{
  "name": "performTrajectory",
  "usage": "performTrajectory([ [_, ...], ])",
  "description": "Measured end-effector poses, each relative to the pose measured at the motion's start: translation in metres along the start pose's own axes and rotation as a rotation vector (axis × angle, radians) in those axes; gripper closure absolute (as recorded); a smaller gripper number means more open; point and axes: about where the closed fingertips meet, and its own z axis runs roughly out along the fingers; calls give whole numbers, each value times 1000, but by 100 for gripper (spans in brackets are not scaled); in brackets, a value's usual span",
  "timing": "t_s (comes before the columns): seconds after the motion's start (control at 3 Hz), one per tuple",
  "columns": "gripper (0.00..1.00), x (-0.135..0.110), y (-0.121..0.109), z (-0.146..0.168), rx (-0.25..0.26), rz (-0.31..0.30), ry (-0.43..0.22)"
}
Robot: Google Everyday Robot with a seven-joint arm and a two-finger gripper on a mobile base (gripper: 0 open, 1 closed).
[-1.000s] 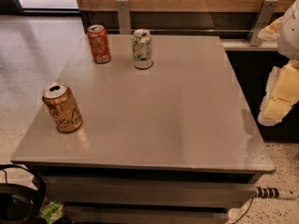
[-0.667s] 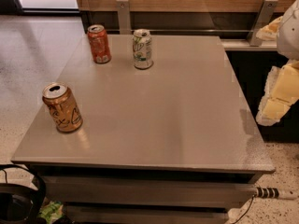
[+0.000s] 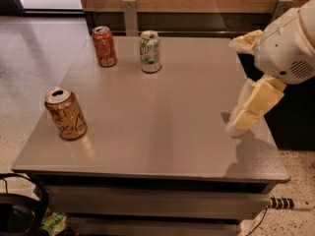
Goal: Knock orange can over
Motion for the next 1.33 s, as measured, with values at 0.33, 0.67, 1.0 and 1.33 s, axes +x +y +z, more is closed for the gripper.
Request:
performTrajectory([
  [0.33,0,-32,3,32,-26,-11,-168],
  [0.67,0,-57,5,68,-68,-15,-334],
  [1.0,0,-72,7,96,-110,-12,-447],
  [1.33,0,-78,7,104,-125,-14,-482],
])
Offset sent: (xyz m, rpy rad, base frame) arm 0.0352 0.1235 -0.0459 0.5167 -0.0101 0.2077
